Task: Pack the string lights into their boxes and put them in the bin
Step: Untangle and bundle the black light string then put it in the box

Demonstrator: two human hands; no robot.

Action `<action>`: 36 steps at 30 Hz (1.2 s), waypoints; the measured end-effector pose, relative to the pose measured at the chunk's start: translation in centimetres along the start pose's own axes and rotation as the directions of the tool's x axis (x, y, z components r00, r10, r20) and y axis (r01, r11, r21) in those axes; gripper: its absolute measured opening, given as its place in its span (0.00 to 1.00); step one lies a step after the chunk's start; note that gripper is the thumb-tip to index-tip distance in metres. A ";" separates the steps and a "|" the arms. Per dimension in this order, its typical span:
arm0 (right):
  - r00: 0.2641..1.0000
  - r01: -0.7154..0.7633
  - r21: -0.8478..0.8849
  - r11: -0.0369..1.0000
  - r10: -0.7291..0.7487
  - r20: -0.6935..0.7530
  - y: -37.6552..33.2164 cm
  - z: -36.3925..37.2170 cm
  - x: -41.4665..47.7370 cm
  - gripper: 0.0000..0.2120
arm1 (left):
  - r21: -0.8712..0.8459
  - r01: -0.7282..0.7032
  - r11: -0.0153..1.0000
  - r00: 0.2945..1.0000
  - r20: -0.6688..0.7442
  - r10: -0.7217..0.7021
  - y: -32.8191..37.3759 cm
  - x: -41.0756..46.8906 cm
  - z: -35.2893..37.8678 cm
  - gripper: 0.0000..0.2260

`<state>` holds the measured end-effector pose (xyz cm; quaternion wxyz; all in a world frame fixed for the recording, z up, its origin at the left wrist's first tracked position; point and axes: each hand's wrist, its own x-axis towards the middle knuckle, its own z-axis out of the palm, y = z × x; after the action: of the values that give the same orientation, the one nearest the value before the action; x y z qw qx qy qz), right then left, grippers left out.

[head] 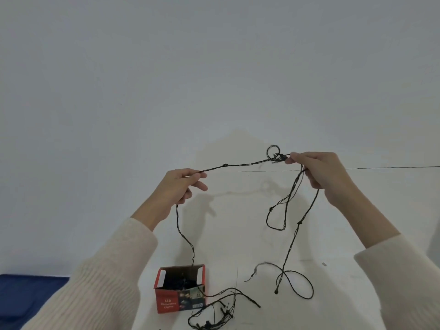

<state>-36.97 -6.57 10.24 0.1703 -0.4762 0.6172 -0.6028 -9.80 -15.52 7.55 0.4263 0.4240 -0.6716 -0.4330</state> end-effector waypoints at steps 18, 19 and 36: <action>0.977 0.118 -0.237 0.964 -0.070 0.200 -0.8 1.1 -1.0 0.15 | 0.074 -0.027 0.997 0.999 0.022 0.026 2.6 -0.3 1.2 0.08; 0.937 0.128 -0.229 0.965 -0.042 0.346 -1.7 2.1 -1.7 0.14 | 0.095 -0.094 0.991 0.989 0.124 0.082 3.7 -0.6 2.3 0.08; 0.984 0.153 -0.403 0.902 -0.101 0.148 -0.9 -1.3 -0.5 0.10 | 0.183 -0.145 0.972 0.957 0.275 0.091 5.4 -1.3 -0.6 0.07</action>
<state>-37.41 -5.22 11.13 0.0641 -0.5770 0.6863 -0.4381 -9.94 -13.03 12.52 0.3131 0.3622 -0.7869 -0.3893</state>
